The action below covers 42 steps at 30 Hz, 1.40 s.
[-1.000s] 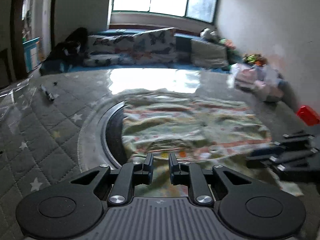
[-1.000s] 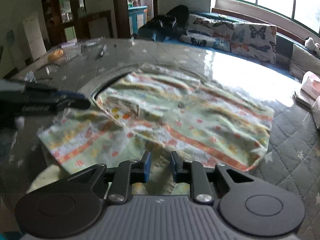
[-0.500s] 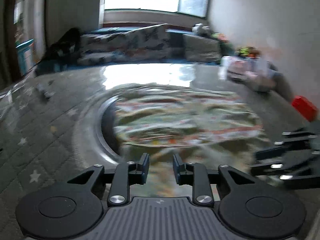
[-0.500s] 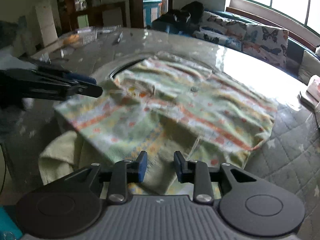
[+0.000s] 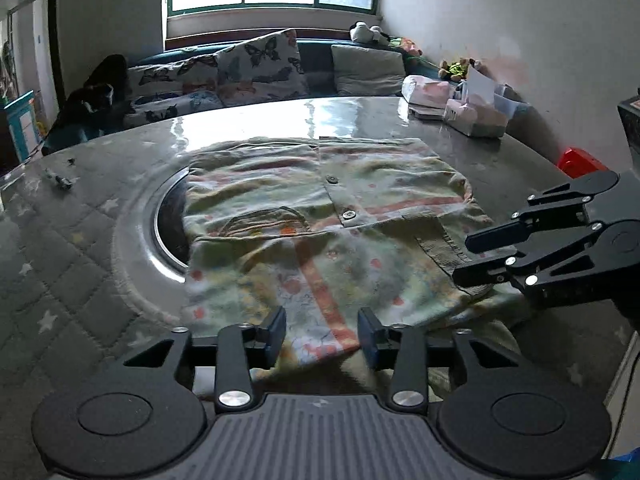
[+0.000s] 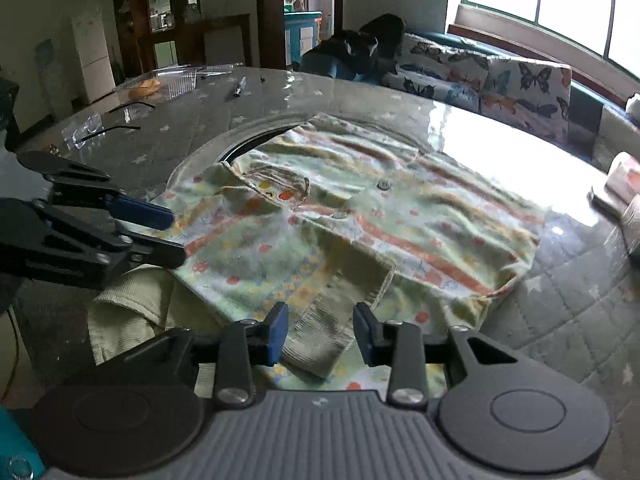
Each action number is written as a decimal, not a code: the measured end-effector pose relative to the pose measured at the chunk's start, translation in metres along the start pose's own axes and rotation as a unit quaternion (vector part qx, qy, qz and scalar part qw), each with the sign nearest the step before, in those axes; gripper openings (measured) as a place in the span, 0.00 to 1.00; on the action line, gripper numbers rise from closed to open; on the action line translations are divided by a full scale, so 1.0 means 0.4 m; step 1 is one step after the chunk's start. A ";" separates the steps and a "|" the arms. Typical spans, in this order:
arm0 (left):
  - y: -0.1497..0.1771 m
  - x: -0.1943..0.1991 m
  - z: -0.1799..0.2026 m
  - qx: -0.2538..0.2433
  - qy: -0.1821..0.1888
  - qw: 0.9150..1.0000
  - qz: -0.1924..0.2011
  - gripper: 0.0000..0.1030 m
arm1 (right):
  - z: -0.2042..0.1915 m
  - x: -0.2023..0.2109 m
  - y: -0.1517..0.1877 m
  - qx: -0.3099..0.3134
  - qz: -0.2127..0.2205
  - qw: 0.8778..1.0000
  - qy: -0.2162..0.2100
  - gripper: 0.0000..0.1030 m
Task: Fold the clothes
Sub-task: 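Grasp the corduroy hem band with the left gripper while the right gripper grasps it too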
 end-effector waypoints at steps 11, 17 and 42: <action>0.067 0.053 0.037 0.049 0.042 0.996 -0.058 0.46 | 0.006 0.041 0.030 0.046 -0.004 0.998 0.042 0.45; 0.074 0.038 0.051 0.077 0.071 0.991 -0.080 0.42 | -0.004 0.056 0.064 0.070 -0.012 0.996 0.054 0.46; -0.107 0.041 0.016 0.106 0.129 0.985 -0.039 0.10 | -0.106 0.024 0.048 0.142 0.035 0.989 0.004 0.42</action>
Point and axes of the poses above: each gripper's, at about its wrist camera, not at the fingertips, and x roughly against the way its jaws point, z to its right, y to its underside, the point moved 8 cm from there along -x, roughly the way its jaws point, and after that the axes turned 7 degrees about -z, right-handed, at the moved point
